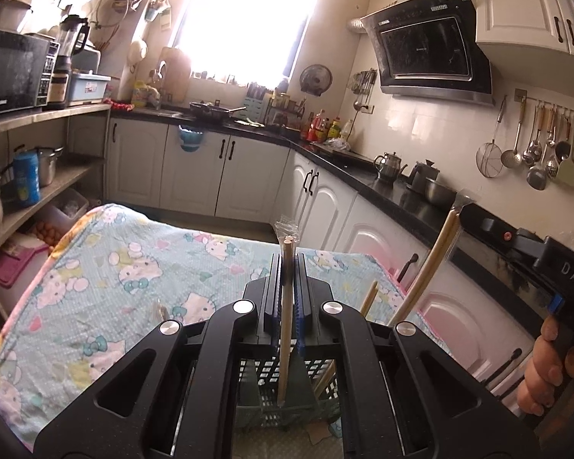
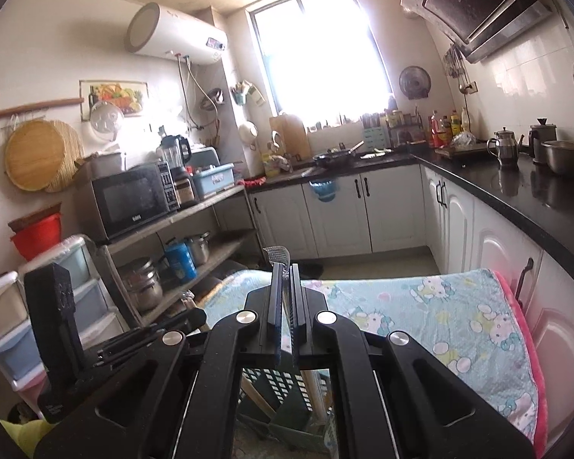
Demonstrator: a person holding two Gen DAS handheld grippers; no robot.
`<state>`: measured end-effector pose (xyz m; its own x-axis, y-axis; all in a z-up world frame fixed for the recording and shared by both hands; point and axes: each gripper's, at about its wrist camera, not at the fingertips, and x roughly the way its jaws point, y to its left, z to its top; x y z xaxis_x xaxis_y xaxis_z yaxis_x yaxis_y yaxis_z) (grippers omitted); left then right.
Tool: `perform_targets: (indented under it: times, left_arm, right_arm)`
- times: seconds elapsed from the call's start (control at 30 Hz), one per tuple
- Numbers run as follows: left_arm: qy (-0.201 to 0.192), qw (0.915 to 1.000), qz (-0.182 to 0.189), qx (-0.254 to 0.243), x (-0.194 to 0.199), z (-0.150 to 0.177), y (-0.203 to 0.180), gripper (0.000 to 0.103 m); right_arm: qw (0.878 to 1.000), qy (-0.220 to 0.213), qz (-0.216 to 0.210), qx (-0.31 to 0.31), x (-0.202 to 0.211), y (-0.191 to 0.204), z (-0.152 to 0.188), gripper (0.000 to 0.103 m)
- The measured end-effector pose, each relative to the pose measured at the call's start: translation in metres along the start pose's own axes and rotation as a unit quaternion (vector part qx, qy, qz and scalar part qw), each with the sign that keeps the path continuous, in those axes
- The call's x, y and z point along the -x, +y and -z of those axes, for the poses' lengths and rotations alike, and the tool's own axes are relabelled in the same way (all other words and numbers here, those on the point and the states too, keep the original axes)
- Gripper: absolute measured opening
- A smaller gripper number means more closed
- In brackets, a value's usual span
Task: Organize utensils
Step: 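Lift both held chopstick pairs and lower them into the green caddy, then open the left gripper in the caddy while the right gripper opens too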
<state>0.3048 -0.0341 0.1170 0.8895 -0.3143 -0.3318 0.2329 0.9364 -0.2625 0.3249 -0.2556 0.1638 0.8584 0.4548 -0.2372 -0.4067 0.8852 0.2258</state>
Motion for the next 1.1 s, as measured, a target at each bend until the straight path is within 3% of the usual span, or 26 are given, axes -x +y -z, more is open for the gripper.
perform_targets:
  times: [0.37,1.1]
  left_arm:
    - [0.023,0.9997,0.006,0.006,-0.009,0.018,0.004,0.001]
    - [0.056,0.998,-0.01,0.029,-0.001,0.037,0.019,0.004]
  right_arm:
    - [0.999,0.036,0.014,-0.007,-0.014,-0.008,0.03,0.004]
    - [0.995,0.083,0.021,-0.053,0.006,-0.033,0.066,0.004]
